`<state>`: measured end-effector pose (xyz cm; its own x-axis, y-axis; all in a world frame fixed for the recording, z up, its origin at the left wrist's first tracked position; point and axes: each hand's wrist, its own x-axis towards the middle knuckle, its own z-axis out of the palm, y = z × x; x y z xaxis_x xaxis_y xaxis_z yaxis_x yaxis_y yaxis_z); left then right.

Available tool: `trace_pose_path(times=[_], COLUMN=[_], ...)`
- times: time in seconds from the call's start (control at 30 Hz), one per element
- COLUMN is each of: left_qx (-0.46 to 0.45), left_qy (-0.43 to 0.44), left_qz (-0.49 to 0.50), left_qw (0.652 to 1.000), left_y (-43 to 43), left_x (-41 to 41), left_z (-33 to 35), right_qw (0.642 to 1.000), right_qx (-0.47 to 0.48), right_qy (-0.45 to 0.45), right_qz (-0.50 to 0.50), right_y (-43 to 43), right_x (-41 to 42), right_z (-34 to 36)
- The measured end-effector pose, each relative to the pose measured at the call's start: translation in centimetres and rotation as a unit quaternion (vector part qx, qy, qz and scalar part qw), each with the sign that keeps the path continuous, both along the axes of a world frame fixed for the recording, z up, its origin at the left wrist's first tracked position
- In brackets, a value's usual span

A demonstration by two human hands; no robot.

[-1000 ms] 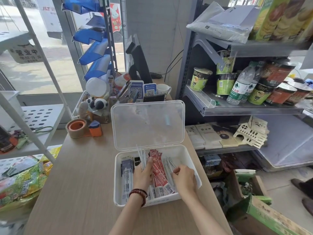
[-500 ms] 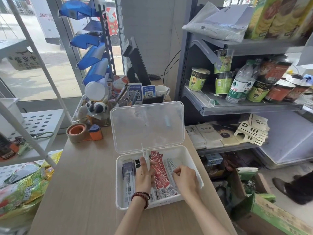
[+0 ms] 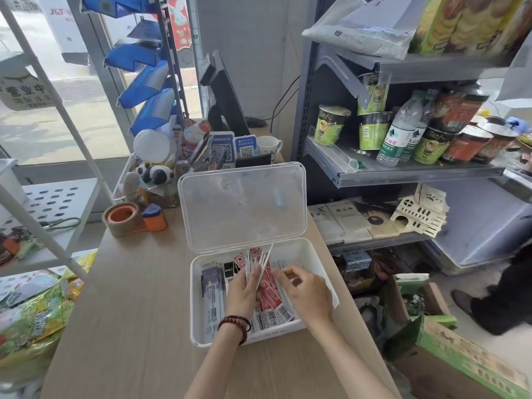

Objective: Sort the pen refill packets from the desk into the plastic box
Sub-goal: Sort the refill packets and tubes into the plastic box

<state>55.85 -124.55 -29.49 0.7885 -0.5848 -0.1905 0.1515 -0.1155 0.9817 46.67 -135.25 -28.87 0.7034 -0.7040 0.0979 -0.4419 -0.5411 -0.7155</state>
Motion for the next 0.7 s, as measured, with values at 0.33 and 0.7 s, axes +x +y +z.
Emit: trace_pose_path(times=[0.33,0.7], left_qx=[0.036,0.076], left_qy=[-0.025,-0.04], left_qz=[-0.05,-0.056], left_qw=[0.998,0.995], left_y=[0.0,0.1], left_x=[-0.5,-1.3], left_z=[0.8,2.2], right_qw=[0.996,0.994], right_qx=[0.078,0.114], right_qy=[0.023,0.002], right_qz=[0.021,-0.001], right_y=[-0.5,-0.5], right_x=[-0.1,-0.2], right_z=[0.2,0.2])
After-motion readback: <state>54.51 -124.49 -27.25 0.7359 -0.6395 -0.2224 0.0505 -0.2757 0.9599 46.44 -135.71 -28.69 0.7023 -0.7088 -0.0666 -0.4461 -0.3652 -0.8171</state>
